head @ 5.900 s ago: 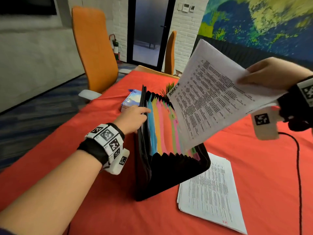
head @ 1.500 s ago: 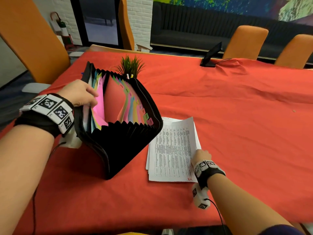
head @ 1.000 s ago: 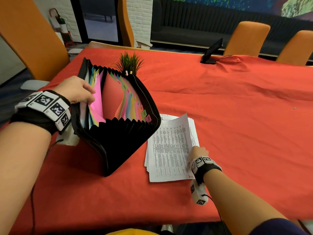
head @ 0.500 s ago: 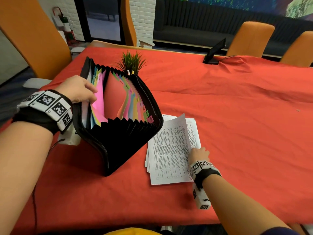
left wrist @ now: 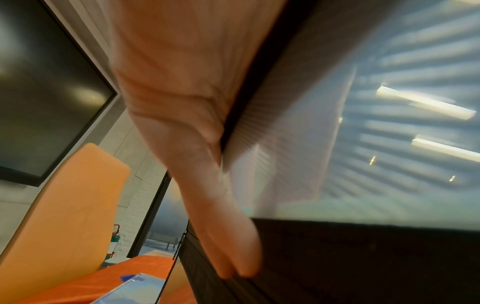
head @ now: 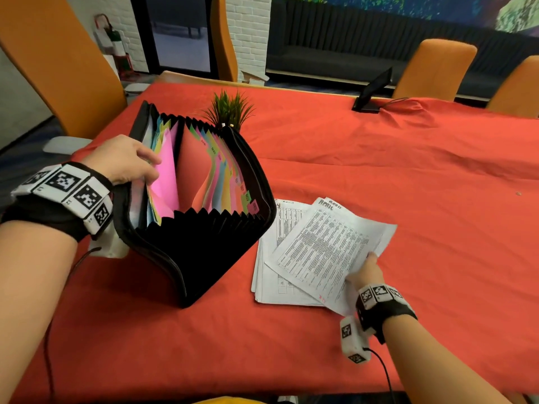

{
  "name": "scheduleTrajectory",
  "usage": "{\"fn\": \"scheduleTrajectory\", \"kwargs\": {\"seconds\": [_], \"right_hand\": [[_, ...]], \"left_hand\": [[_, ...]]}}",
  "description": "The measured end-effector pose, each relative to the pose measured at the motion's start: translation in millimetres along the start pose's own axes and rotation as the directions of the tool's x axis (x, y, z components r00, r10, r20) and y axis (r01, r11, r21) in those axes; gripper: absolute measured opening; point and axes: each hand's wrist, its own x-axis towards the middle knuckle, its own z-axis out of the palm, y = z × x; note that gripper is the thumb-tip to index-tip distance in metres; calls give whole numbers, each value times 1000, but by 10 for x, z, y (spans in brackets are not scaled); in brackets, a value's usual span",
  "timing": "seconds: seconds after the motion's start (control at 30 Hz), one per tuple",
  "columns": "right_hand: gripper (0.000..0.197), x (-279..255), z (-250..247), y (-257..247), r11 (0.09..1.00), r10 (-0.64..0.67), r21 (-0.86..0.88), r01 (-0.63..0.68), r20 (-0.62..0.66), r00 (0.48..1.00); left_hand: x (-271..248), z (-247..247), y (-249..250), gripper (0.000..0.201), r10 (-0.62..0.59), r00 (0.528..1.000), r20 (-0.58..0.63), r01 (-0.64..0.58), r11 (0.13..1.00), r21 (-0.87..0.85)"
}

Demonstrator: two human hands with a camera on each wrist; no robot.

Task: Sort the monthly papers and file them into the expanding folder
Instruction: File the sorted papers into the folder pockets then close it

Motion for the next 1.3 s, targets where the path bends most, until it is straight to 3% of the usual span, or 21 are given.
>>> {"fn": "scheduleTrajectory", "kwargs": {"seconds": [0.17, 0.23, 0.33, 0.4, 0.5, 0.6, 0.73, 0.87, 1.0, 1.17, 1.3], "right_hand": [[89, 127, -114, 121, 959, 163, 244, -145, -56, 985], [67, 207, -132, 202, 927, 230, 312, -211, -27, 973], [36, 275, -121, 312, 912, 202, 356, -206, 48, 978], [30, 282, -170, 282, 935, 138, 331, -127, -10, 990], [29, 279, -456, 3, 973, -53, 211, 96, -200, 978], [33, 214, -939, -496, 933, -293, 92, 349, -368, 882], [27, -97, -1609, -1276, 791, -534, 20, 611, -463, 707], [21, -624, -1834, -1950, 692, -593, 131, 710, -458, 662], [15, -914, -1662, -2417, 610, -674, 150, 778, -419, 609], [6, -1160, -1198, -2727, 579, -744, 54, 814, -373, 554], [13, -1332, -844, -2696, 585, -798, -69, 808, -229, 558]], "left_hand": [[-13, 12, 21, 41, 33, 999, -9, -33, 999, 5], [-2, 16, 19, 42, 45, 999, 0, -45, 999, -15], [-16, 17, 43, 41, 51, 999, 6, -51, 998, -25], [-39, 23, 72, 40, 53, 999, 0, -53, 999, -2], [-45, 29, 90, 41, 47, 999, -3, -47, 999, 5], [-13, 44, 96, 43, 49, 999, 18, -49, 999, -2], [19, 73, 128, 43, 69, 997, 32, -69, 998, 15], [32, 111, 179, 34, 102, 994, 35, -104, 993, 58], [53, 139, 190, 36, 120, 992, 48, -123, 991, 59], [72, 141, 178, 35, 129, 990, 57, -134, 987, 85], [78, 128, 156, 38, 120, 992, 49, -124, 987, 100]]}}
